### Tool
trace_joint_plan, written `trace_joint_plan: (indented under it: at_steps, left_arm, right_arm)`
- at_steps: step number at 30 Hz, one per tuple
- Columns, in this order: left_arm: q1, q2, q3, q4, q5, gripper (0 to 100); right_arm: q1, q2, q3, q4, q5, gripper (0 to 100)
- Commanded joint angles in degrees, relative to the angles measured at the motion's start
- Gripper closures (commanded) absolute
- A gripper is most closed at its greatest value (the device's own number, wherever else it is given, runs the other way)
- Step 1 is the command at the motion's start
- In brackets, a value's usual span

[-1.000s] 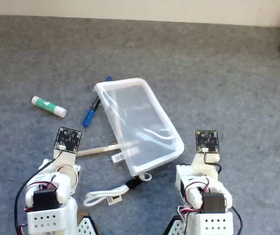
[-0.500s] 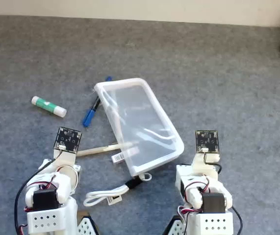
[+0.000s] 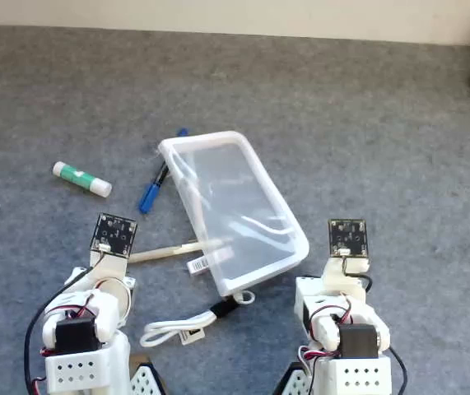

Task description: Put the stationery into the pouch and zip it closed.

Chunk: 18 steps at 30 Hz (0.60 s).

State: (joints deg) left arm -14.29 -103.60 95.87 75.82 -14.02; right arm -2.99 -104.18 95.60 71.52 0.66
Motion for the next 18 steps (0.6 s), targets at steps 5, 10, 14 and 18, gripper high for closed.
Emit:
trace_joint_plan:
  at_steps: [5, 10, 14, 18]
  left_arm:
    - [-0.7, -0.4, 1.3, 0.2, 0.6, 87]
    - [-0.7, -0.4, 1.3, 0.2, 0.6, 87]
    - [-0.7, -0.4, 1.3, 0.2, 0.6, 87]
    - [-0.7, -0.4, 1.3, 0.2, 0.6, 87]
  right_arm:
    - [0.7, -1.0, 3.5, 0.2, -0.5, 99.5]
    - [0.7, -0.7, -7.6, 5.8, -0.7, 99.5]
    - [0.7, -0.7, -12.8, 6.2, -4.2, 99.5]
    - [0.7, -0.6, -16.5, 6.2, -4.7, 99.5]
